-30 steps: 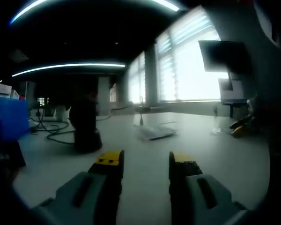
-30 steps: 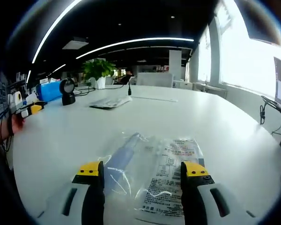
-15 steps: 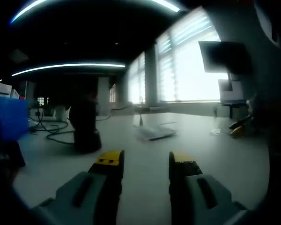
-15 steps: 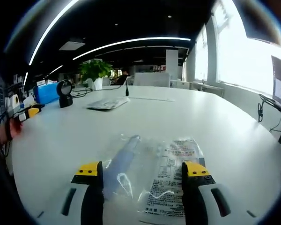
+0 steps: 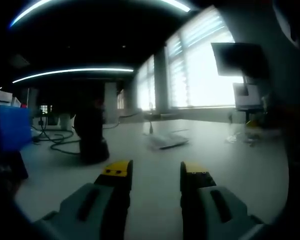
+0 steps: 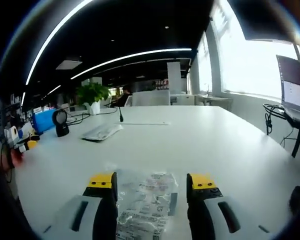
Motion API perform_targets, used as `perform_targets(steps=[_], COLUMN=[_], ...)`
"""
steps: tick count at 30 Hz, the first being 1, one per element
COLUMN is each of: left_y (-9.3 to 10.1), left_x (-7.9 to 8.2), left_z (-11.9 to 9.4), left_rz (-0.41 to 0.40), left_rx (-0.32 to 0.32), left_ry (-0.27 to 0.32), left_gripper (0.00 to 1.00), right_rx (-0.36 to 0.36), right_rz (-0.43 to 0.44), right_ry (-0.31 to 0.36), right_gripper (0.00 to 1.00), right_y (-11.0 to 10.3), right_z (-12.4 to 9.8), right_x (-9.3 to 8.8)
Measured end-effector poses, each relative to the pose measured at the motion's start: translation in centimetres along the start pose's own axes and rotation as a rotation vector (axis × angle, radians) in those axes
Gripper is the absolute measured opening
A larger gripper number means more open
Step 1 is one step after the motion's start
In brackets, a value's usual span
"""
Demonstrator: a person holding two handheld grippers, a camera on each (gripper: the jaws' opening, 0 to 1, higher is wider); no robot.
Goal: Clip sheet goods on table flip sheet goods clip sheet goods scan sheet goods put sheet goods back to table
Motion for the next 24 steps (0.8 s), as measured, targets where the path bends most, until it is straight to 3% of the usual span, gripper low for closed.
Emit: perform_targets(steps=[7,13,24], left_y=[-0.1,-0.2,-0.3], left_x=[0.0,0.2,0.4], left_z=[-0.1,-0.2,-0.3], left_rz=[0.000,0.000,-0.006], left_rx=[0.012,0.022,0.023], left_ry=[0.003,0.019,0.032], left_gripper=[0.30,0.30,0.30], right_rx=[0.051,0.055,0.068], right_rz=[0.016,0.003,-0.026], right_ry=[-0.047,-0.088,-0.200], right_gripper=[0.45,0.40,0.35], right_y=[1.0,1.6,1.6], right_z=[2.3,4.2,5.0], right_x=[-0.2,-0.6,-1.5])
Point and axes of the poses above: the point that each gripper's makers call its tool centre point, and the gripper's own axes: z roughly forward along the fingers, y roughly to its right, x roughly out of its top, the point moved 6 cm from there along -z, roughly backward along the fingers
